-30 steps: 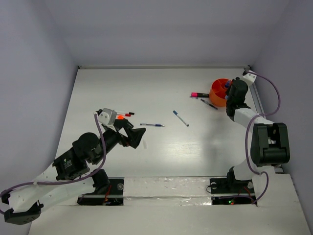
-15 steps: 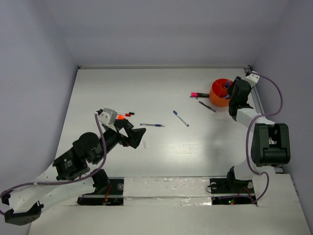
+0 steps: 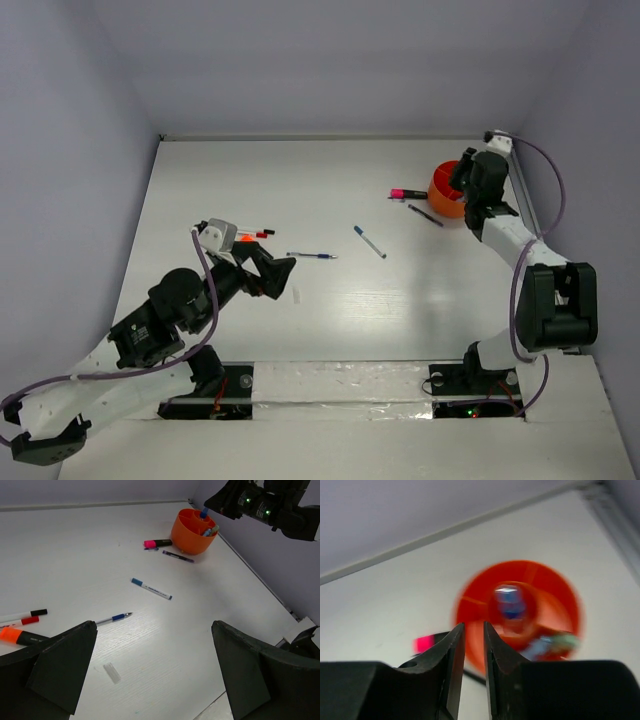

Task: Sort the stationery into containers
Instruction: Place the stationery in the storage box, then pick up the stationery from the center of the board, then place the stationery in the storage box, then pick up the stationery from the center of the board.

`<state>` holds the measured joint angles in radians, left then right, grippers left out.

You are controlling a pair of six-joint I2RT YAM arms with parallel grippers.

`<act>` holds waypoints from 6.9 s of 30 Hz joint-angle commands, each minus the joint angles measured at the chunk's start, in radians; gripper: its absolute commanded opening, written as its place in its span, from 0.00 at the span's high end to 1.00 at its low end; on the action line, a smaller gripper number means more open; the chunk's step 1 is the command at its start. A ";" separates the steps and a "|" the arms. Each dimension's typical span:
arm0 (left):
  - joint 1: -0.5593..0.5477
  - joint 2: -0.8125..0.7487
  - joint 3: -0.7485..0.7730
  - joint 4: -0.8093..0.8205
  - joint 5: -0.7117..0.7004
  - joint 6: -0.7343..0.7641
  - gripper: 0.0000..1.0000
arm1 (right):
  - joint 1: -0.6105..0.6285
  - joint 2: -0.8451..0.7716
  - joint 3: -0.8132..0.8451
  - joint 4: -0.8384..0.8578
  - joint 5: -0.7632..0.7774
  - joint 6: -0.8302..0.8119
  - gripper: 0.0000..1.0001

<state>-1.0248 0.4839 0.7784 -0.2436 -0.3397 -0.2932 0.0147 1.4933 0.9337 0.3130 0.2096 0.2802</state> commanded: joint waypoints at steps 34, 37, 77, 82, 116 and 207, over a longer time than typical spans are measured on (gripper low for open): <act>0.492 -0.102 -0.051 0.110 0.059 -0.098 0.01 | 0.936 0.987 1.309 -0.833 -0.246 -0.196 0.47; 0.505 -0.108 -0.054 0.119 0.076 -0.096 0.01 | 0.947 0.995 1.289 -0.833 -0.225 -0.208 0.48; 0.591 -0.113 -0.068 0.152 0.174 -0.096 0.01 | 1.015 0.983 1.199 -0.951 -0.262 -0.256 0.44; 0.600 -0.113 -0.070 0.153 0.185 -0.096 0.01 | 1.034 0.995 1.235 -1.000 -0.216 -0.298 0.52; 0.628 -0.131 -0.074 0.168 0.238 -0.095 0.01 | 0.252 0.186 0.424 -0.008 0.111 -0.268 0.96; 0.646 -0.104 -0.077 0.179 0.271 -0.098 0.01 | 0.220 0.515 0.844 -0.845 -0.145 -0.458 0.64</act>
<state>-0.3843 0.3649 0.7109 -0.1158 -0.0814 -0.3870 0.2359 1.9629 1.7008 -0.3588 0.0315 -0.1356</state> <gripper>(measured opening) 0.990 0.323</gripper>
